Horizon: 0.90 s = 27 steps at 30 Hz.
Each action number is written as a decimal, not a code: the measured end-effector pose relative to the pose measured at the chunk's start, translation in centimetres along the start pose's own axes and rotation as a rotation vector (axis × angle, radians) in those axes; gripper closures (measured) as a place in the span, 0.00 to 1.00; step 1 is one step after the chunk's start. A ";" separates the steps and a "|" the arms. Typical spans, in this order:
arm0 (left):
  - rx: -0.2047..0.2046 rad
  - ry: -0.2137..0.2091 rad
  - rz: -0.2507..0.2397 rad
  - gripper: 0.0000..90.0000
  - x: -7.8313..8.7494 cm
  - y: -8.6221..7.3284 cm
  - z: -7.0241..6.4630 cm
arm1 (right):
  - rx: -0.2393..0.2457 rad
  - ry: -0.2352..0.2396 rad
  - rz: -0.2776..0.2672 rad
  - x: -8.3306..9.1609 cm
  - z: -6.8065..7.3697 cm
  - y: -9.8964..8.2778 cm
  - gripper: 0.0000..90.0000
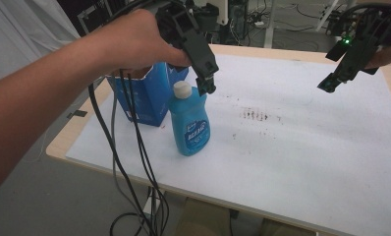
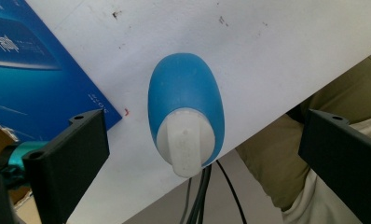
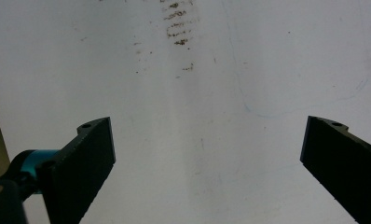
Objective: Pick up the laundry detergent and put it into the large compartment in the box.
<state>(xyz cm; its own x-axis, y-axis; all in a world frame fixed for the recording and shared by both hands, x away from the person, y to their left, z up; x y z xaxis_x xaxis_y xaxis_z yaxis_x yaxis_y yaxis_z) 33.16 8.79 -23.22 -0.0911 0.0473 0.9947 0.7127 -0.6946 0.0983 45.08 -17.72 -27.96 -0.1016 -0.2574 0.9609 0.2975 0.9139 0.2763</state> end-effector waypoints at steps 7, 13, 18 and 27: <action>0.001 -0.013 0.008 0.02 -0.8 -0.5 0.2 | 0.002 0.001 -0.004 0.0 -0.1 0.0 0.02; 0.010 -0.026 0.011 0.02 -1.8 -0.8 0.4 | 0.000 -0.001 -0.003 0.0 -0.1 0.0 0.02; 0.010 -0.031 0.016 0.02 -2.5 -0.9 0.6 | -0.003 0.000 0.001 -0.1 -0.1 0.0 0.02; 0.008 -0.045 0.022 0.02 -4.5 -1.1 0.4 | -0.007 0.002 0.005 -0.3 0.0 0.1 0.02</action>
Point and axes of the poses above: each handheld gripper's, and its own axes: x roughly backward along the jaws, y roughly out of its top, z roughly to its left, the point moved 1 cm from there along -x, roughly forward along the jaws, and after that the axes turned 9 degrees about -x, right-handed, at the moved point
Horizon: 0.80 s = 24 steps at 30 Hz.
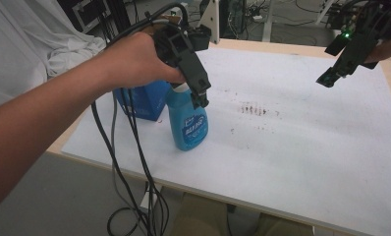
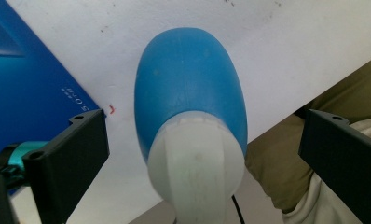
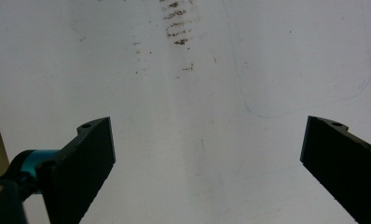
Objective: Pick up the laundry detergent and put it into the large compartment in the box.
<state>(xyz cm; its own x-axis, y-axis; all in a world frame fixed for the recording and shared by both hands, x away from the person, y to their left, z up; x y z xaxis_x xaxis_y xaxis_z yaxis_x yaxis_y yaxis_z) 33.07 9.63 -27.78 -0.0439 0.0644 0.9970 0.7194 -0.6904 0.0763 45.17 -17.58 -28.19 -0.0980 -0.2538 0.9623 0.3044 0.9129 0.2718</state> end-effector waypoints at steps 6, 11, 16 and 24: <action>0.001 0.003 0.008 0.02 -1.0 0.0 -0.1 | 0.000 0.002 0.002 -0.1 -0.1 -0.1 0.02; 0.002 -0.005 0.014 0.02 -1.6 0.0 0.0 | 0.001 0.003 0.004 -0.2 -0.1 -0.1 0.02; 0.004 -0.012 0.019 0.03 -1.9 0.0 0.0 | 0.003 0.004 0.003 -0.2 -0.2 -0.1 0.02; 0.003 -0.008 0.016 0.13 -2.0 0.0 0.2 | 0.010 0.004 0.002 -0.3 -0.1 0.0 0.02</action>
Point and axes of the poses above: each handheld gripper's, and its own axes: x roughly backward along the jaws, y roughly out of its top, z roughly to its left, the point moved 1 cm from there along -x, roughly forward along the jaws, and after that the axes turned 9 degrees about -x, right-handed, at the moved point
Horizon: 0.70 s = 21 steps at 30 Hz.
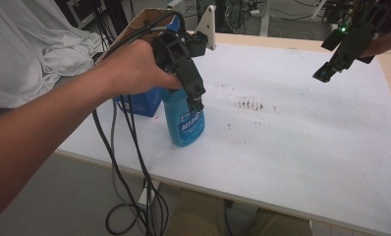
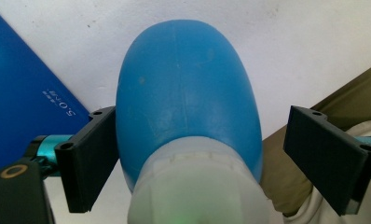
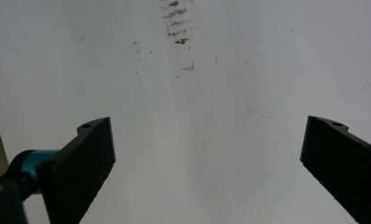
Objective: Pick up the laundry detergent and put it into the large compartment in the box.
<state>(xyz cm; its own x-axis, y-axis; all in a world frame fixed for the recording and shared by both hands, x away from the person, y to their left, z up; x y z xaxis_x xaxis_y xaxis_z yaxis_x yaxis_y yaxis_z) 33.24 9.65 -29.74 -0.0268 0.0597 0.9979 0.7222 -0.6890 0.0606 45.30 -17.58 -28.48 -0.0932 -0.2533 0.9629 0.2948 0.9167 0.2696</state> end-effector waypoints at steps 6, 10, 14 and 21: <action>0.001 0.004 0.008 0.14 -0.1 0.0 0.0 | -0.007 0.000 0.003 0.0 0.1 0.0 0.02; 0.004 0.005 0.007 0.17 -0.2 0.0 0.0 | -0.008 0.001 0.000 0.0 0.1 0.1 0.02; 0.008 0.006 0.003 0.20 -0.2 0.0 0.0 | -0.007 0.000 0.001 0.0 0.1 0.0 0.02; 0.008 0.016 0.005 0.23 -0.3 0.1 0.0 | -0.007 0.002 -0.002 -0.1 0.1 0.1 0.02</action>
Point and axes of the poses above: each handheld gripper's, and its own axes: x roughly backward along the jaws, y roughly out of its top, z roughly to its left, the point moved 1 cm from there along -x, roughly forward along the jaws, and after that the axes turned 9 degrees about -x, right-handed, at the moved point
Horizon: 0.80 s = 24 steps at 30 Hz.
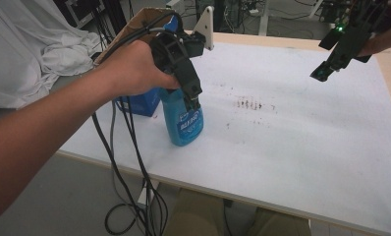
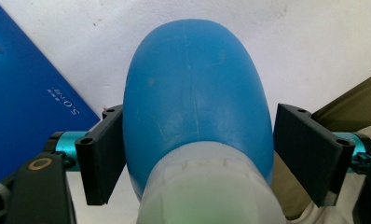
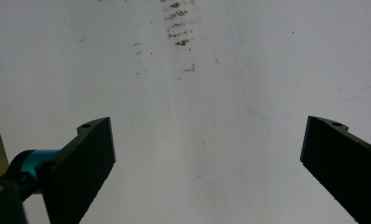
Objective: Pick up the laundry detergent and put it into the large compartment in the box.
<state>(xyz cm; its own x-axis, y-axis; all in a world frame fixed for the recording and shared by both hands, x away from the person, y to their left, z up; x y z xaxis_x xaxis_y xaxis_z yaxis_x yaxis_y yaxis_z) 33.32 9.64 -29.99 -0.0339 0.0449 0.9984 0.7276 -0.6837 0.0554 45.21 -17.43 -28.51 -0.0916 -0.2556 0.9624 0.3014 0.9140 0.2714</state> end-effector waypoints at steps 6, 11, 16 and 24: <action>0.005 0.007 0.006 0.29 -0.2 0.0 0.0 | 0.002 0.002 0.001 0.0 0.0 0.1 0.02; 0.004 0.006 0.009 0.31 -0.3 0.0 0.0 | 0.001 -0.001 0.002 -0.1 0.0 0.0 0.02; 0.007 0.010 0.006 0.33 -0.3 0.0 0.1 | 0.004 0.001 -0.002 0.0 -0.1 0.0 0.02; 0.018 0.015 0.001 0.40 -0.3 -0.1 0.2 | 0.006 0.001 0.002 -0.1 -0.1 0.1 0.02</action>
<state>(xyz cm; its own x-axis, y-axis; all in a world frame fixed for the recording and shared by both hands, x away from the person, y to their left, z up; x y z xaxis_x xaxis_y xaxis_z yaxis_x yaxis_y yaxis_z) 33.39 9.88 -30.26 -0.0432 0.0338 0.9985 0.7402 -0.6702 0.0547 45.31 -17.31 -28.62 -0.0896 -0.2539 0.9631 0.2955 0.9166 0.2691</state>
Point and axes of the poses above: each handheld gripper's, and its own axes: x roughly backward along the jaws, y roughly out of its top, z roughly to its left, the point moved 1 cm from there along -x, roughly forward along the jaws, and after that the axes turned 9 degrees about -x, right-handed, at the moved point
